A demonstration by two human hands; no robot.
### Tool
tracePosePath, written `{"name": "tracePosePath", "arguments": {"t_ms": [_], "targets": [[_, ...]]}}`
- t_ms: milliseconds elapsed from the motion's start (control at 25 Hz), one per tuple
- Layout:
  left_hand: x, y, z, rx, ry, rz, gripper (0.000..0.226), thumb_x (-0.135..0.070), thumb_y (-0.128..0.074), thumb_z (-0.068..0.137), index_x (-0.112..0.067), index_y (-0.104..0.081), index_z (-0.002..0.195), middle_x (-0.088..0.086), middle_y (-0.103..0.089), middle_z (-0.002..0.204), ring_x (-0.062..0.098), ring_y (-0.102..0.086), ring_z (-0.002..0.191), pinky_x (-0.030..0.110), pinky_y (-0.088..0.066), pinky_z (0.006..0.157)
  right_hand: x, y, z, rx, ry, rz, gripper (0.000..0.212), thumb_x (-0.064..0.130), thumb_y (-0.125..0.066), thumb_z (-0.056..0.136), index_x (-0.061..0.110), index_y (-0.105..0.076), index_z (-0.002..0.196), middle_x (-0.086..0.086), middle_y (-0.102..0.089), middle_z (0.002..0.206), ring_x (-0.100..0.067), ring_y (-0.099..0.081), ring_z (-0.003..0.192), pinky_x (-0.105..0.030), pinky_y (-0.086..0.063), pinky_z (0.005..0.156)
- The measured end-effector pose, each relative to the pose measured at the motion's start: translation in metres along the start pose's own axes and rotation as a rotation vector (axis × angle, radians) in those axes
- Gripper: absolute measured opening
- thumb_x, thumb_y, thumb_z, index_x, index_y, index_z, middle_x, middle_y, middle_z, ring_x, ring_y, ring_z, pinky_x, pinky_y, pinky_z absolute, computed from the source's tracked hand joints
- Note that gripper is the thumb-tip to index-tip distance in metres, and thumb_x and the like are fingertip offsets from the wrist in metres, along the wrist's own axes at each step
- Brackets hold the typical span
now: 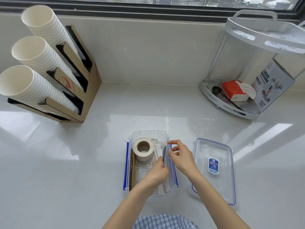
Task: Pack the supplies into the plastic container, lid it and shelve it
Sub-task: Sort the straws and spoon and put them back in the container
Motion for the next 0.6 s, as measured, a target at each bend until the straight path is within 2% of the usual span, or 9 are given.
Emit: {"name": "tracePosePath", "arguments": {"t_ms": [80,160,240,320,400,480,520,560,600], "targets": [[-0.005,0.001,0.0,0.0,-0.029,-0.014,0.054,-0.008,-0.029,0.093,-0.011,-0.014,0.144,0.007,-0.026,0.148,0.019,-0.034,0.132,0.029,-0.033,0.105,0.0,0.0,0.001,0.002,0.001,0.01,0.029,0.015,-0.047,0.092,0.019,-0.051,0.12,-0.003,-0.052,0.101,-0.017,-0.053,0.085,-0.015,-0.039,0.058],[-0.01,0.001,-0.004,0.037,-0.044,-0.04,0.043,-0.006,-0.029,0.093,-0.013,-0.029,0.136,0.0,-0.045,0.119,0.01,-0.049,0.1,0.02,-0.042,0.081,-0.001,0.0,0.001,0.002,0.005,0.016,0.029,0.015,-0.047,0.092,0.019,-0.051,0.12,-0.003,-0.052,0.101,-0.017,-0.052,0.085,-0.011,-0.037,0.057],[-0.012,0.003,-0.006,0.032,-0.041,-0.055,0.019,-0.008,-0.03,0.094,-0.017,-0.041,0.106,-0.009,-0.044,0.088,0.001,-0.04,0.074,0.014,-0.033,0.064,-0.003,0.0,0.001,0.005,0.001,0.023,0.029,0.014,-0.047,0.092,0.02,-0.051,0.12,-0.003,-0.053,0.1,-0.018,-0.052,0.084,-0.011,-0.036,0.056],[-0.016,0.005,-0.01,0.025,-0.055,-0.037,0.024,-0.009,-0.03,0.094,-0.026,-0.039,0.08,-0.013,-0.034,0.075,-0.002,-0.033,0.066,0.013,-0.029,0.059,-0.003,0.0,0.001,0.006,0.002,0.034,0.029,0.014,-0.047,0.092,0.02,-0.051,0.12,-0.003,-0.053,0.099,-0.018,-0.052,0.084,-0.012,-0.037,0.055],[-0.02,0.009,-0.013,0.01,-0.062,-0.014,0.029,-0.007,-0.03,0.094,-0.026,-0.038,0.072,-0.009,-0.034,0.073,0.0,-0.032,0.064,0.014,-0.029,0.059,-0.004,0.0,0.001,0.007,0.003,0.043,0.029,0.014,-0.047,0.092,0.02,-0.051,0.119,-0.004,-0.053,0.099,-0.019,-0.052,0.083,-0.014,-0.038,0.056],[-0.021,0.015,-0.012,-0.007,-0.058,0.004,0.025,-0.008,-0.03,0.094,-0.023,-0.042,0.077,-0.007,-0.036,0.074,0.001,-0.035,0.065,0.015,-0.031,0.06,-0.003,0.0,0.001,0.012,0.003,0.047,0.029,0.014,-0.048,0.092,0.02,-0.051,0.12,-0.004,-0.054,0.099,-0.019,-0.053,0.083,-0.016,-0.04,0.057],[-0.021,0.018,-0.012,-0.003,-0.069,-0.005,0.022,-0.009,-0.031,0.094,-0.022,-0.047,0.086,-0.008,-0.043,0.08,0.001,-0.042,0.072,0.015,-0.037,0.066,-0.003,0.0,0.001,0.014,0.004,0.046,0.029,0.015,-0.048,0.092,0.02,-0.051,0.12,-0.004,-0.054,0.099,-0.019,-0.053,0.083,-0.018,-0.042,0.059],[-0.019,0.02,-0.011,0.001,-0.081,-0.011,0.023,-0.012,-0.032,0.094,-0.02,-0.05,0.104,-0.006,-0.052,0.098,0.004,-0.05,0.089,0.02,-0.043,0.079,-0.003,0.0,0.0,0.016,0.005,0.05,0.029,0.015,-0.048,0.091,0.02,-0.052,0.119,-0.004,-0.054,0.098,-0.02,-0.054,0.083,-0.021,-0.043,0.063],[-0.02,0.023,-0.011,-0.01,-0.087,-0.003,0.033,-0.014,-0.033,0.094,-0.017,-0.046,0.124,-0.001,-0.052,0.123,0.011,-0.05,0.113,0.029,-0.043,0.097,-0.003,0.002,-0.001,0.017,0.005,0.062,0.029,0.015,-0.048,0.091,0.02,-0.052,0.119,-0.004,-0.055,0.098,-0.02,-0.054,0.083,-0.024,-0.045,0.067]]}}
Point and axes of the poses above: each hand's wrist, its own z-axis towards the middle knuckle, its own y-axis out of the back of the hand, x = y × z, the point moved 3 cm from there along z, towards the middle knuckle
